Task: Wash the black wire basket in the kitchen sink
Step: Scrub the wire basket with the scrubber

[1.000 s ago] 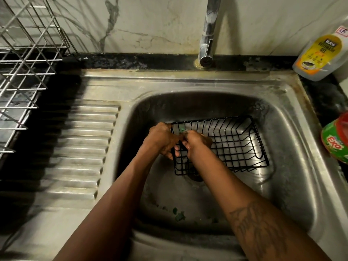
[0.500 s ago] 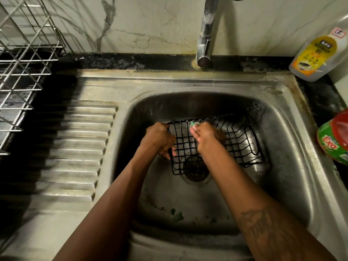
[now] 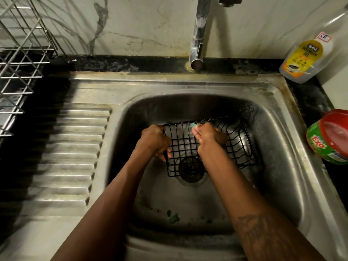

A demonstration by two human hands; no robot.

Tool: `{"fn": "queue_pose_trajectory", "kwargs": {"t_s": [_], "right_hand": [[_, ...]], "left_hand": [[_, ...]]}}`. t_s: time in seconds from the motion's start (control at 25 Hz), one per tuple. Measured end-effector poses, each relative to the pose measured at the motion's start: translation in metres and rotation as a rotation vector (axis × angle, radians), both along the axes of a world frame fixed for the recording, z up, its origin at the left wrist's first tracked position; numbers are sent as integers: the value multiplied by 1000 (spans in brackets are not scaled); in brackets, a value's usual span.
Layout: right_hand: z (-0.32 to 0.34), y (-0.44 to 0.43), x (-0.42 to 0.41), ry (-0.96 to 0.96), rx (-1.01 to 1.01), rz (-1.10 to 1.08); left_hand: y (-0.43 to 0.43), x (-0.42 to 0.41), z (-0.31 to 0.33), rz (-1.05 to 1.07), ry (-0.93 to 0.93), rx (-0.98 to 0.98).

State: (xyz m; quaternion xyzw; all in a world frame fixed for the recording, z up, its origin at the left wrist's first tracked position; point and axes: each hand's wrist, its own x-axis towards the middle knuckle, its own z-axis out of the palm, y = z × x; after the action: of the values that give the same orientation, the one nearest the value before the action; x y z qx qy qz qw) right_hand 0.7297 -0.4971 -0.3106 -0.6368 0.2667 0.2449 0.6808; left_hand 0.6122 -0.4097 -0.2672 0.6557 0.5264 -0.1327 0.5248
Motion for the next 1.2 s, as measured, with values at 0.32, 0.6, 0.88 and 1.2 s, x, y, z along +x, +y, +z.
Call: {"fn": "queue_pose_trajectory", "kwargs": {"t_s": [0.32, 0.6, 0.88, 1.2], "right_hand": [[-18, -20, 9, 7, -161, 6], [-5, -24, 21, -167, -147, -71], [-7, -29, 39, -214, -98, -267], [-23, -45, 38, -101, -73, -9]], "left_hand": [[4, 3, -14, 11, 14, -80], [6, 4, -14, 29, 18, -73], [4, 4, -8, 15, 72, -20], [1, 7, -7, 10, 92, -12]]}}
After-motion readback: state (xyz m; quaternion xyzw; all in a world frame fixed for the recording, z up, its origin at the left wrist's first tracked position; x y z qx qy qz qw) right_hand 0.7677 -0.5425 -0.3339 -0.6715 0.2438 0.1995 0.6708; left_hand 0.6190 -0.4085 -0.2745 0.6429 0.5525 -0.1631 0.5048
